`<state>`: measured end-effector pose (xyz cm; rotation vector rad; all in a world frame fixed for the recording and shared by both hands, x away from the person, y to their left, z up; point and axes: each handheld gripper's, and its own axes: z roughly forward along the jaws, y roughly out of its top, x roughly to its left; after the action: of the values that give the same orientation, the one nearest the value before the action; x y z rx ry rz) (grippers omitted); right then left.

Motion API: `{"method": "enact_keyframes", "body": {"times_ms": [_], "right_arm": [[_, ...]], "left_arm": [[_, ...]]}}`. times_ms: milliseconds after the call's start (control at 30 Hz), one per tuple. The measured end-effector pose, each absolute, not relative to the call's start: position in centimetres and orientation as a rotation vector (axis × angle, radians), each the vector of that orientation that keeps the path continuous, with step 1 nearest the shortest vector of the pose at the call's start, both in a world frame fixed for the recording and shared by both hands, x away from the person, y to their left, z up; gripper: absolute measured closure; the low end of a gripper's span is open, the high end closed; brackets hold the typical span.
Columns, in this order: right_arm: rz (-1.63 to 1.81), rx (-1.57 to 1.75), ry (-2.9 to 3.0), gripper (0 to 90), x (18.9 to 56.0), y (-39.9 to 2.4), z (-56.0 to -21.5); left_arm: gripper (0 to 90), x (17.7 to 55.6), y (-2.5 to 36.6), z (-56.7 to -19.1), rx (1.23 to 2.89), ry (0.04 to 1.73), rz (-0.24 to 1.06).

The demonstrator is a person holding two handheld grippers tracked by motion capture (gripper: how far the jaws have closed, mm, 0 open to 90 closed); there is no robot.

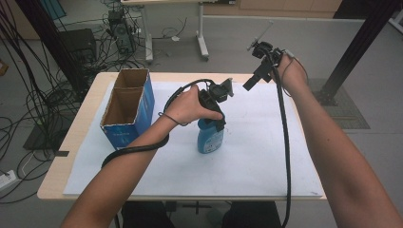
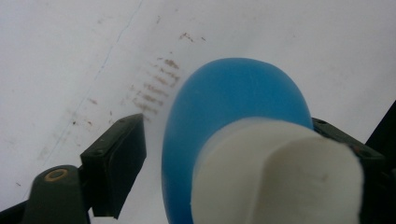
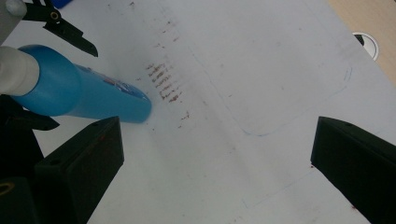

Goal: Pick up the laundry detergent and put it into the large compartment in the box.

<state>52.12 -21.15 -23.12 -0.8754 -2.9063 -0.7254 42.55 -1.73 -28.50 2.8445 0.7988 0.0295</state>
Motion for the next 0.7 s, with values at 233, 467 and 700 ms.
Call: {"method": "enact_keyframes", "body": {"times_ms": [233,467,700], "right_arm": [[-0.722,-0.873,-2.909,2.3,52.12,-21.12,-23.11],[-0.726,-0.876,-2.908,2.3,52.12,-21.09,-23.12],[-0.722,-0.872,-2.91,2.3,52.1,-21.09,-23.12]], "left_arm": [[27.8,42.48,-1.8,-28.59,2.841,0.792,0.031],[36.6,42.3,-1.87,-28.34,2.828,0.779,0.039],[37.2,42.2,-1.85,-28.38,2.82,0.781,0.046]]}}
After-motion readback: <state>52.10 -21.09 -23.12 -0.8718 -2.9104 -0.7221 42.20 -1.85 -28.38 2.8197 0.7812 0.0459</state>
